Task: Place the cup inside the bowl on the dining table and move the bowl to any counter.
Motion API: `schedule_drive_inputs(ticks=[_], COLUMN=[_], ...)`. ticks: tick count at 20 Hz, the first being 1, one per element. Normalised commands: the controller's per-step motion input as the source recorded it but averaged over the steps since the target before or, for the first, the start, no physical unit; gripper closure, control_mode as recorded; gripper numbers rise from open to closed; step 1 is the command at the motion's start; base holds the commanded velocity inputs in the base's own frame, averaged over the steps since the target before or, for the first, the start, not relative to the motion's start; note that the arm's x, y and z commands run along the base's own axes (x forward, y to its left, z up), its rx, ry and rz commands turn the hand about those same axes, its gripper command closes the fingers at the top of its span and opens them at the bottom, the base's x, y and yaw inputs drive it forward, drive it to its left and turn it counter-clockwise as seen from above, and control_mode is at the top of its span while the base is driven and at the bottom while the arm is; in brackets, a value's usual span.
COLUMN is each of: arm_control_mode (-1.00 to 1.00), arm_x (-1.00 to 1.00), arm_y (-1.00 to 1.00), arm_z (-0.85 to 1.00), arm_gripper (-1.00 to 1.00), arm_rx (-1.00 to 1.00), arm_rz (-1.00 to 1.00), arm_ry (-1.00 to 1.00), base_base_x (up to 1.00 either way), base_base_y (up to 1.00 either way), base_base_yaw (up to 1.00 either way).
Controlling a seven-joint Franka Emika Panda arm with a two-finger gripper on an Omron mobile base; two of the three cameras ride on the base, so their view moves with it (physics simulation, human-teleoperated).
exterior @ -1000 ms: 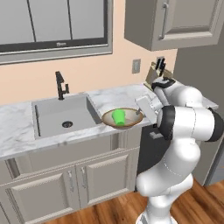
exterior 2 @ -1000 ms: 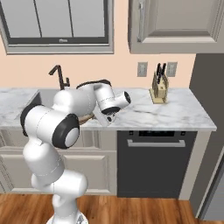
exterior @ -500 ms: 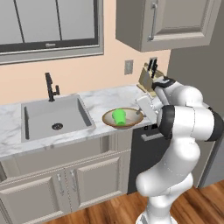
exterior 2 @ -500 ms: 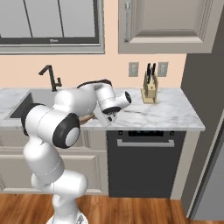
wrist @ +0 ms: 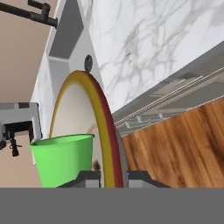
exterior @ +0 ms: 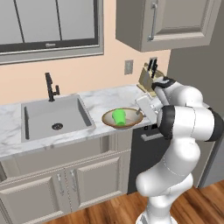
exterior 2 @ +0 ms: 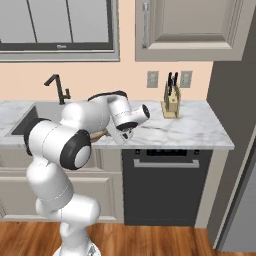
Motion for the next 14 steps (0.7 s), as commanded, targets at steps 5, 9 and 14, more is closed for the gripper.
schedule_drive_inputs(ticks=[5,9,14], arm_control_mode=[-1.0,-1.0,-1.0], arm_x=[0.0,0.03,0.32], arm_y=[0.0,0.0,0.0], arm_z=[0.0,0.0,0.0], arm_gripper=[1.0,1.0,1.0], arm_rx=[0.0,0.0,0.0], arm_rz=[0.0,0.0,0.0], arm_ry=[0.0,0.0,-0.02], base_base_x=[0.0,0.0,0.0], base_base_y=[0.0,0.0,0.0], base_base_yaw=[0.0,0.0,0.0])
